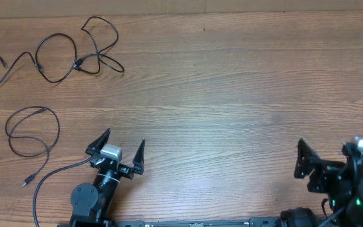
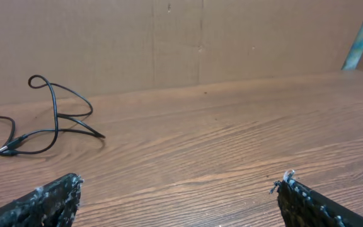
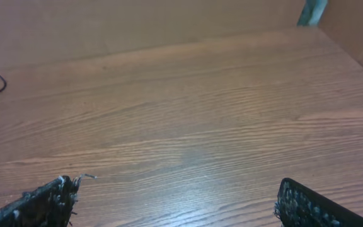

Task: Untangle cables

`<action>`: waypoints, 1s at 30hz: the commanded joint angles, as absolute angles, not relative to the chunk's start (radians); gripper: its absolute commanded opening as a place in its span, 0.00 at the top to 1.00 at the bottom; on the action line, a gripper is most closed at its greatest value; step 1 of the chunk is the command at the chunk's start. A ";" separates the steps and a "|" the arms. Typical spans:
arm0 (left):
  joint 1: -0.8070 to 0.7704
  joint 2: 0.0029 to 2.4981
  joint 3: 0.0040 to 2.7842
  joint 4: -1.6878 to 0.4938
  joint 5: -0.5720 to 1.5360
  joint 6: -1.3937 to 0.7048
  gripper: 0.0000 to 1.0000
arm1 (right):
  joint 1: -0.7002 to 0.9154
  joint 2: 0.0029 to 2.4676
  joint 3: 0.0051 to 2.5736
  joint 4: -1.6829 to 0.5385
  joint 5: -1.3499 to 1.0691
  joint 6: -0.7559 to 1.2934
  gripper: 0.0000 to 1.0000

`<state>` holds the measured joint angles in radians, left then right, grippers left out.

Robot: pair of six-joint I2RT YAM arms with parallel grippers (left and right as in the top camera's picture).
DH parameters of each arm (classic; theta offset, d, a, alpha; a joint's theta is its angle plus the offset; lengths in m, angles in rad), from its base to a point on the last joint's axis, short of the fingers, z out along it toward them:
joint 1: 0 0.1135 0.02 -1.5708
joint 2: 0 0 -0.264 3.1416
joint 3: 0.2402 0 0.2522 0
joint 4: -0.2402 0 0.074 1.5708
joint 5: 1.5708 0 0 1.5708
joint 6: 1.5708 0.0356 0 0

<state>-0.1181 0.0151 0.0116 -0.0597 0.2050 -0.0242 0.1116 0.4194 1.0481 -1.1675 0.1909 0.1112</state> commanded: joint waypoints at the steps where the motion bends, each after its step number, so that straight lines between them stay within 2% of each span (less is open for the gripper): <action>1: -0.117 0.004 0.005 -0.059 0.199 -0.038 0.00 | 0.107 0.366 1.068 -1.181 0.202 0.108 0.00; 11: -0.117 0.004 0.005 -0.059 0.199 -0.038 0.00 | 0.107 0.316 1.068 -1.282 0.243 0.232 0.00; 30: -0.117 0.004 0.005 -0.059 0.199 -0.038 0.01 | 0.107 0.316 1.067 -1.250 0.146 0.236 0.00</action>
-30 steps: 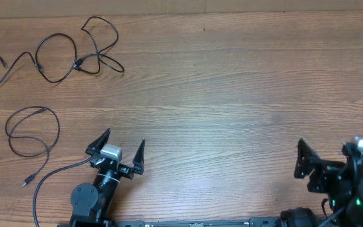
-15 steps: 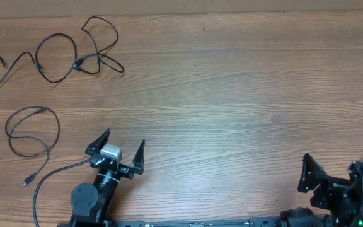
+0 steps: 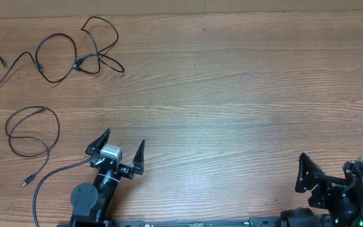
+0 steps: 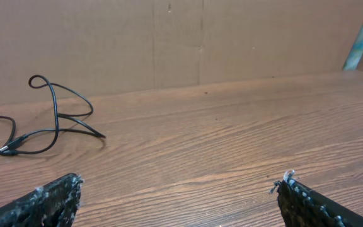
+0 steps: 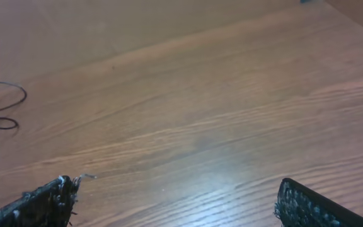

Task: Untangle cables

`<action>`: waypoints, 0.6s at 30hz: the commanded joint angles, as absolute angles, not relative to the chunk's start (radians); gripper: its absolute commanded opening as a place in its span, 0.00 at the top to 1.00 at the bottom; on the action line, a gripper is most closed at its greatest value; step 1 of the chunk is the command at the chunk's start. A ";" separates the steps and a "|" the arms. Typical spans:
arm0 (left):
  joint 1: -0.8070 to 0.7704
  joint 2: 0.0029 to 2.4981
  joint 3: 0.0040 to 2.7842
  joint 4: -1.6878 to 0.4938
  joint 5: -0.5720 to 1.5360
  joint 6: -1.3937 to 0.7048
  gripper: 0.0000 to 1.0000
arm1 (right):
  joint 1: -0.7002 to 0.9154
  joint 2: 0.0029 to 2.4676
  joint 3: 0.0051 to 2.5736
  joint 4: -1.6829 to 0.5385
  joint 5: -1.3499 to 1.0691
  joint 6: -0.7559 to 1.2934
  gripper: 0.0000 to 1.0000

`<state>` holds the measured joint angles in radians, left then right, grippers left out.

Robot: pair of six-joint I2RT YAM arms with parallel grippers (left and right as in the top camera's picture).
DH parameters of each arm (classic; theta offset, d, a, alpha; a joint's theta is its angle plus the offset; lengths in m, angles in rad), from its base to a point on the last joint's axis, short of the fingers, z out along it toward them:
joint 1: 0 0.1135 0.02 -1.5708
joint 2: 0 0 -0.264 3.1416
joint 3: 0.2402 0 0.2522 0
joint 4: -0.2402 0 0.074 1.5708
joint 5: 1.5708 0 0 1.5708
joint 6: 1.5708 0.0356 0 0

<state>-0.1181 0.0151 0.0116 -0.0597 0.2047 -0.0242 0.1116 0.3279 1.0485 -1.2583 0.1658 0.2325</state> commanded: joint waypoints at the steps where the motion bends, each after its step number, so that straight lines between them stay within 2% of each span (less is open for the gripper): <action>1: -0.117 0.004 0.005 -0.059 0.199 -0.038 0.00 | 0.107 0.316 1.067 -1.248 0.139 0.236 0.00; 10: -0.117 0.004 0.005 -0.059 0.199 -0.038 0.01 | 0.107 0.311 1.071 -1.199 0.118 0.227 0.00; 18: -0.117 0.004 0.005 -0.059 0.199 -0.038 0.01 | 0.107 0.269 1.188 -1.301 0.119 0.177 0.00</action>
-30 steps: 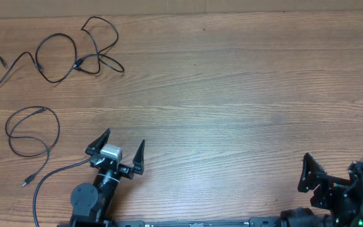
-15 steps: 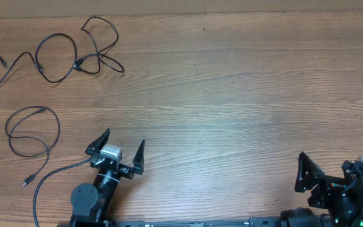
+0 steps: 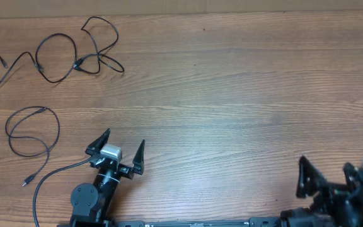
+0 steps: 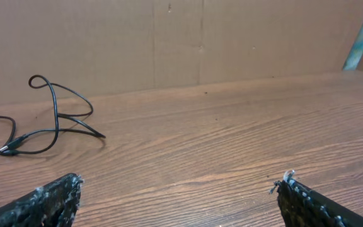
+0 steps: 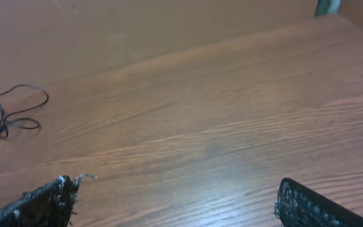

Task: Untangle cables

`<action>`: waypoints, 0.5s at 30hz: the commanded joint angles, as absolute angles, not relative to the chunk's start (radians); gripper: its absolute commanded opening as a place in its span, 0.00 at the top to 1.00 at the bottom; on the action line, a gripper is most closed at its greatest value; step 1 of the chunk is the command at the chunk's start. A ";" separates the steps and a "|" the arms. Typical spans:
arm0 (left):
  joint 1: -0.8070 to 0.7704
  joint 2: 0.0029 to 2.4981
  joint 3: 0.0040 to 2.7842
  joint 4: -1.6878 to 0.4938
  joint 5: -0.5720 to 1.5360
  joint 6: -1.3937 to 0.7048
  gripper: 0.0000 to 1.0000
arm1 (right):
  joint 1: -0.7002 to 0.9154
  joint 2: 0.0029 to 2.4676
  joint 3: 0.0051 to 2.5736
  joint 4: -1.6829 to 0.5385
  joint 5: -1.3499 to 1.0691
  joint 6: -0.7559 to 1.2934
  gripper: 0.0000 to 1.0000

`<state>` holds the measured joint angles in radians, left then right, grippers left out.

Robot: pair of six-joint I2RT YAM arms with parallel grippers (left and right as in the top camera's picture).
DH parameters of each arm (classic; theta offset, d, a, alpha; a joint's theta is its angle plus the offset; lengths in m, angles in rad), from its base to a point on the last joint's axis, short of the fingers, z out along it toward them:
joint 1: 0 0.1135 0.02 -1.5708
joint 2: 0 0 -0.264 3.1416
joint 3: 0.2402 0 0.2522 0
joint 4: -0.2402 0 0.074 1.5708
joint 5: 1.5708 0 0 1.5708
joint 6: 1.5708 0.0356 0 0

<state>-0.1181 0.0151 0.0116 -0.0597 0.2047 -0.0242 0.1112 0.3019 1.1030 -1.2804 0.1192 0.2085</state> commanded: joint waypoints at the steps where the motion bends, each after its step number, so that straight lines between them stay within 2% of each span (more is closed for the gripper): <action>1: -0.117 0.004 0.005 -0.059 0.199 -0.038 0.01 | 0.107 0.266 1.213 -1.322 0.123 0.174 0.00; 8: -0.117 0.004 0.005 -0.059 0.199 -0.038 0.01 | 0.107 0.257 1.333 -1.412 0.157 0.147 0.00; 15: -0.117 0.004 0.005 -0.059 0.199 -0.038 0.01 | 0.107 0.256 1.341 -1.343 0.171 0.147 0.00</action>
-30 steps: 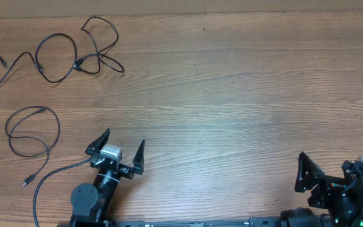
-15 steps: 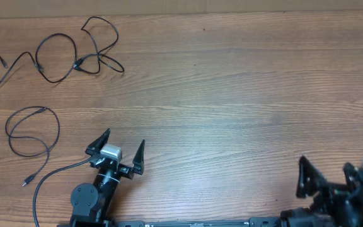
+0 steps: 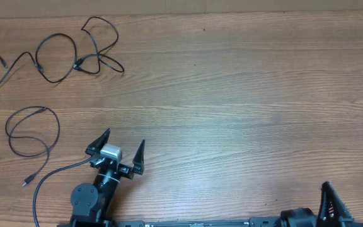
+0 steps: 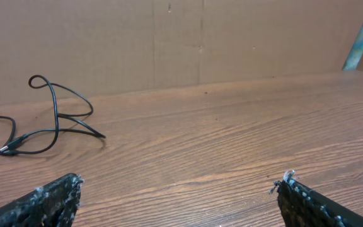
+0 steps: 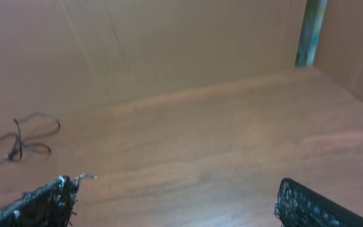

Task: Untangle cables

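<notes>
Two thin black cables lie apart at the table's left. One cable (image 3: pixel 74 58) sprawls in loops at the far left; it also shows in the left wrist view as cable (image 4: pixel 55 120) and faintly in the right wrist view as cable (image 5: pixel 24 142). A second cable (image 3: pixel 31 132) forms a loop nearer the front, its tail running toward the left arm. My left gripper (image 3: pixel 118 150) stands open at the front left, holding nothing. My right gripper (image 3: pixel 351 198) sits open at the bottom right edge, mostly out of the overhead view.
A wooden table (image 3: pixel 232 94) spreads across the view. A brown cardboard wall (image 4: pixel 169 38) stands at its far edge. A green-blue post (image 5: pixel 311 31) rises at the far right corner.
My right gripper has drawn back toward the bottom right edge, and its camera now looks more level at the back wall. The left gripper and both cables have not moved.
My right gripper stood open at the front right, then a little lower at each later moment, and now only its fingertips show at the overhead frame's bottom. The left gripper stayed open at the front left. Both cables lay separate and still throughout.
</notes>
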`<action>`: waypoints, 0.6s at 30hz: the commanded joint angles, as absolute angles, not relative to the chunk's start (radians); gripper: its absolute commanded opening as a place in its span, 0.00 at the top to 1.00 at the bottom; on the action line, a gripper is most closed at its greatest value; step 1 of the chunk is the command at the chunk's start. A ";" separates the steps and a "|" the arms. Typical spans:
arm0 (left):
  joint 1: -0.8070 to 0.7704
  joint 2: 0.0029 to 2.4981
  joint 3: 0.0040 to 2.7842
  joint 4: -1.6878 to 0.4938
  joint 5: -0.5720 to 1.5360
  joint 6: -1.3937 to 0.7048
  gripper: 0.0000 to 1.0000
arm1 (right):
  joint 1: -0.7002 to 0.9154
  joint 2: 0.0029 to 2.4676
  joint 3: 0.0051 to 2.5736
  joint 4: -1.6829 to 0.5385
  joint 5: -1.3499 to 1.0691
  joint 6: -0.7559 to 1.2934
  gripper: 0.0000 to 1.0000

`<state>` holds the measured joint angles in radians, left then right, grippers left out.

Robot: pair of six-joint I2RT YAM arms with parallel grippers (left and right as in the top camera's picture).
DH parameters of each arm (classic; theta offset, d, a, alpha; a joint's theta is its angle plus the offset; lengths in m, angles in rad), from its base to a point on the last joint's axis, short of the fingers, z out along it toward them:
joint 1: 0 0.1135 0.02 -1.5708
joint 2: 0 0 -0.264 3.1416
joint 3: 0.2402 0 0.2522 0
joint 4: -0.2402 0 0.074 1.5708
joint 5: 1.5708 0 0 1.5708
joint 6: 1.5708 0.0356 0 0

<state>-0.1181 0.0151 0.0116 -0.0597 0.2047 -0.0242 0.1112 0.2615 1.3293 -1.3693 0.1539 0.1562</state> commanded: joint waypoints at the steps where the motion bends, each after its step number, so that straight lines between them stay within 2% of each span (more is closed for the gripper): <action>1: -0.117 0.004 0.005 -0.059 0.199 -0.038 0.00 | 0.107 0.256 1.341 -1.322 0.172 0.147 0.00; 9: -0.117 0.004 0.005 -0.059 0.199 -0.038 0.00 | 0.107 0.256 1.264 -1.152 0.126 0.147 0.00; 18: -0.117 0.004 0.005 -0.059 0.199 -0.038 0.00 | 0.107 0.256 0.913 -0.872 0.043 0.148 0.00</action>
<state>-0.1181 0.0151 0.0116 -0.0593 0.2047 -0.0242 0.1112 0.2581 0.9855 -0.9150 0.0944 0.1551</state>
